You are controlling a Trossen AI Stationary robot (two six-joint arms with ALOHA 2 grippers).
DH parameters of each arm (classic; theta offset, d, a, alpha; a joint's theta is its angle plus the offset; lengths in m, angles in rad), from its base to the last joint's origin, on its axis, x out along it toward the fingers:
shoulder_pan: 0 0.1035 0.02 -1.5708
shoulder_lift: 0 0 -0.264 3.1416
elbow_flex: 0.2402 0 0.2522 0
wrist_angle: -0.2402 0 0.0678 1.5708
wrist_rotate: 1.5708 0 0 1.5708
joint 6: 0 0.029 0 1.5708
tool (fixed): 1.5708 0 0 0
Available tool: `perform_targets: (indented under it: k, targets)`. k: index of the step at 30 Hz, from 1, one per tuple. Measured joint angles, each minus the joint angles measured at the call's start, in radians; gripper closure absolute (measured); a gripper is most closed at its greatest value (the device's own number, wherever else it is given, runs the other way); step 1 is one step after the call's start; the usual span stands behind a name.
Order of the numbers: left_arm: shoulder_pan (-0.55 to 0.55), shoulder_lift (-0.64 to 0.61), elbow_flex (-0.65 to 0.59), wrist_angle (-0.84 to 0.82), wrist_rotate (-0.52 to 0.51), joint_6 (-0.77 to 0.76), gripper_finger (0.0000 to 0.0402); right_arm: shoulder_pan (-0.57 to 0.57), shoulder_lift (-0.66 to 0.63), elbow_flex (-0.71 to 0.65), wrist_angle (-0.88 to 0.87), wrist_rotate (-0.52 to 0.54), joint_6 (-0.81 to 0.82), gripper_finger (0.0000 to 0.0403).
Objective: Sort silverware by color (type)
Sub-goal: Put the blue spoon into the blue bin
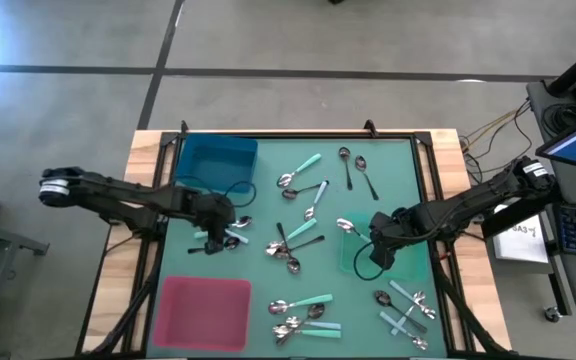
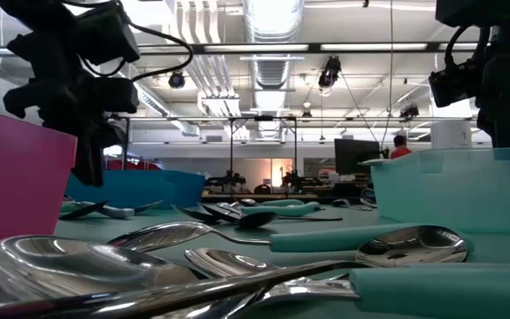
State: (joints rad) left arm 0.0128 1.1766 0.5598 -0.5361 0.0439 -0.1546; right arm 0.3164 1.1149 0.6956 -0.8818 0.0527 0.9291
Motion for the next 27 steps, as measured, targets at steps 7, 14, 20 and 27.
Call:
perform_targets:
  k: [7, 14, 20, 27]
  targets:
    - [-0.003, 0.075, 0.0, 0.023, 0.009, 0.087, 0.0301, 0.0, 0.0, 0.0, 0.0, 0.002, -0.041, 0.0202]
    - [-0.003, 0.178, 0.002, 0.037, -0.053, 0.112, 0.0302, 0.0, 0.0, 0.0, 0.0, 0.003, -0.05, 0.0202]
    - [-0.003, 0.23, 0.011, 0.036, -0.056, 0.094, 0.0303, 0.0, 0.0, 0.0, 0.0, 0.003, -0.051, 0.0202]
    - [-0.008, 0.221, 0.065, -0.009, -0.055, 0.075, 0.0361, 0.0, 0.0, 0.0, 0.0, 0.003, -0.061, 0.0202]
